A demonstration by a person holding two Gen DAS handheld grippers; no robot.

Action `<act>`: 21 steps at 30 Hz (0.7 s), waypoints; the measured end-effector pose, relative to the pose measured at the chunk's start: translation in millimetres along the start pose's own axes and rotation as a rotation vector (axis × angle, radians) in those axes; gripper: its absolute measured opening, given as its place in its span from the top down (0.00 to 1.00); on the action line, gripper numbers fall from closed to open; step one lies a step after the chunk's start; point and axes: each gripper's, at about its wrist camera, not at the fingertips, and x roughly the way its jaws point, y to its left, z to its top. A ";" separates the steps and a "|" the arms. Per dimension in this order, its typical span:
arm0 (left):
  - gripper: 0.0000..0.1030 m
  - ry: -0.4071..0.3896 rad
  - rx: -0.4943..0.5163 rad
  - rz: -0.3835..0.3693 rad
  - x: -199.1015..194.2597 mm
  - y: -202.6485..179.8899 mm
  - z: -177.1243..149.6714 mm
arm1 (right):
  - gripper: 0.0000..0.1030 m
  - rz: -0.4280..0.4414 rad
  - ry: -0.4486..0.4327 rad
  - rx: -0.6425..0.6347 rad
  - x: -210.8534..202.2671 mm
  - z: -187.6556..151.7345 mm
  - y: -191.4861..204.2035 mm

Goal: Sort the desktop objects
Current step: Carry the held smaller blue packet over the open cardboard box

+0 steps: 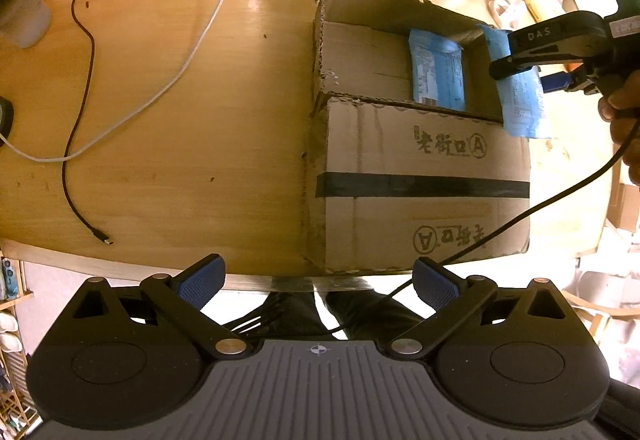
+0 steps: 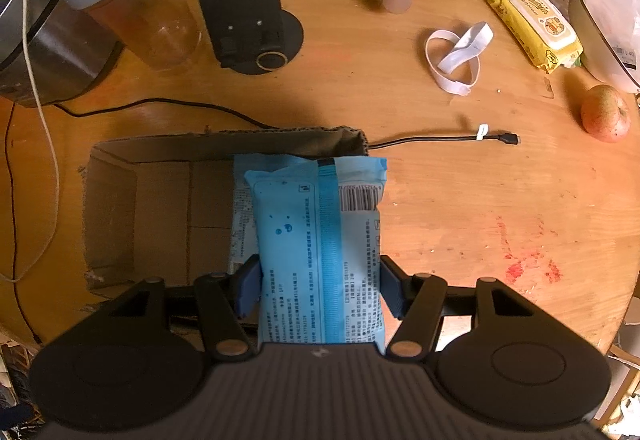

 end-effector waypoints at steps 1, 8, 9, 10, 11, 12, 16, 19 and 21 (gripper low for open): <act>0.00 -0.001 0.001 -0.001 -0.4 1.1 0.0 | 0.42 0.000 0.000 -0.001 0.2 0.1 1.7; 0.00 -0.002 0.002 -0.002 -1.7 9.7 0.7 | 0.42 0.001 -0.002 -0.001 0.9 1.3 12.3; 0.00 -0.002 0.002 -0.002 -1.8 10.8 0.9 | 0.42 0.001 -0.002 0.000 1.0 1.6 13.4; 0.00 -0.002 0.002 -0.002 -1.8 11.9 1.0 | 0.42 0.001 -0.003 0.001 1.1 1.8 14.9; 0.00 -0.001 0.003 -0.002 -1.9 12.9 1.3 | 0.42 0.002 -0.003 0.001 0.9 2.1 16.4; 0.00 -0.001 0.004 -0.002 -1.9 14.0 1.5 | 0.42 0.002 -0.004 0.002 1.0 2.5 18.1; 0.00 0.000 0.005 -0.003 -2.0 17.8 2.3 | 0.42 0.003 -0.004 0.004 1.0 3.7 23.8; 0.00 -0.001 0.005 -0.003 -2.6 20.4 2.9 | 0.42 0.004 -0.004 0.005 1.9 4.5 28.1; 0.00 -0.001 0.004 -0.003 -2.7 22.3 3.1 | 0.42 0.005 -0.004 0.006 2.3 4.9 31.2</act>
